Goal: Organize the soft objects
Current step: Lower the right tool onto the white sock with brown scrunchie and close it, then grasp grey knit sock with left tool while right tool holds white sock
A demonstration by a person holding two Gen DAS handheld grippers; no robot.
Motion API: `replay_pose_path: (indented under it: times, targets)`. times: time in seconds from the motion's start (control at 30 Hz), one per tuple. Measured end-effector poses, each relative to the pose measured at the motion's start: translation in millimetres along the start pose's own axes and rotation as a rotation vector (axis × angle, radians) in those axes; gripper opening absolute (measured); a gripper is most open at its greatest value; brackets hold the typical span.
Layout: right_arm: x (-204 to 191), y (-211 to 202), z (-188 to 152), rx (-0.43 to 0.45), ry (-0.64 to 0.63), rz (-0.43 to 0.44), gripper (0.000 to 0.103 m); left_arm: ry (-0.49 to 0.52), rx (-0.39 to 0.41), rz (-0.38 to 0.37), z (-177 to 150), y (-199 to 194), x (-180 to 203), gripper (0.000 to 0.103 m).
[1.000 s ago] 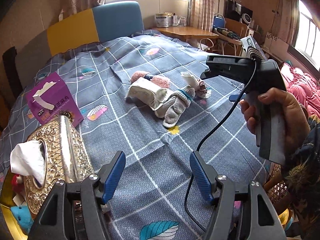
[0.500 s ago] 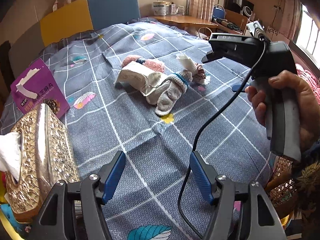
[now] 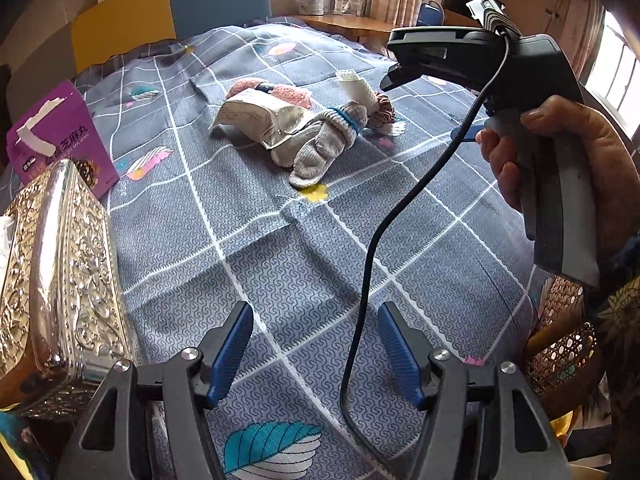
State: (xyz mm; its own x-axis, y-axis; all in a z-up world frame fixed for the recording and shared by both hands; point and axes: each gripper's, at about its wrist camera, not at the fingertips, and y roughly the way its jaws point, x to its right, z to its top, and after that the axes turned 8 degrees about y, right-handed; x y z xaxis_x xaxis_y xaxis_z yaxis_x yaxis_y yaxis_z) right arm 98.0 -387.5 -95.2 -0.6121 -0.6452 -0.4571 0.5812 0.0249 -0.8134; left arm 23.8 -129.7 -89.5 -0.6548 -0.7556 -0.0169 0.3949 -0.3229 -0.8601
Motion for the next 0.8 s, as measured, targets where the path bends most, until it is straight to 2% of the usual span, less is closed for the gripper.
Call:
replay_pose_path:
  times: [0.27, 0.4, 0.5, 0.57, 0.6, 0.63, 0.67, 0.8]
  targets:
    - [-34, 14, -5, 0.014, -0.230, -0.093, 0.100, -0.032, -0.009, -0.035, -6, 3, -5, 0.066]
    - [-49, 26, 3, 0.042, -0.288, -0.123, 0.098, -0.036, 0.022, -0.065, -6, -5, -5, 0.066]
    - [-53, 40, 12, 0.026, -0.301, -0.137, 0.083, -0.029, 0.040, -0.089, -5, -11, -4, 0.066]
    - [-54, 48, 16, -0.021, -0.307, -0.127, 0.043, -0.020, 0.045, -0.120, -5, -15, -3, 0.066]
    - [-52, 45, 18, -0.014, -0.301, -0.120, 0.043, -0.015, 0.051, -0.136, -5, -18, -3, 0.066]
    - [-52, 38, 19, 0.002, -0.310, -0.114, 0.036, -0.013, 0.057, -0.146, -5, -20, -3, 0.066]
    - [-52, 31, 19, 0.014, -0.332, -0.118, 0.035, -0.010, 0.064, -0.164, -5, -23, -3, 0.066]
    - [-40, 2, 15, 0.041, -0.390, -0.176, 0.034, -0.028, 0.108, -0.217, 1, -37, -7, 0.066]
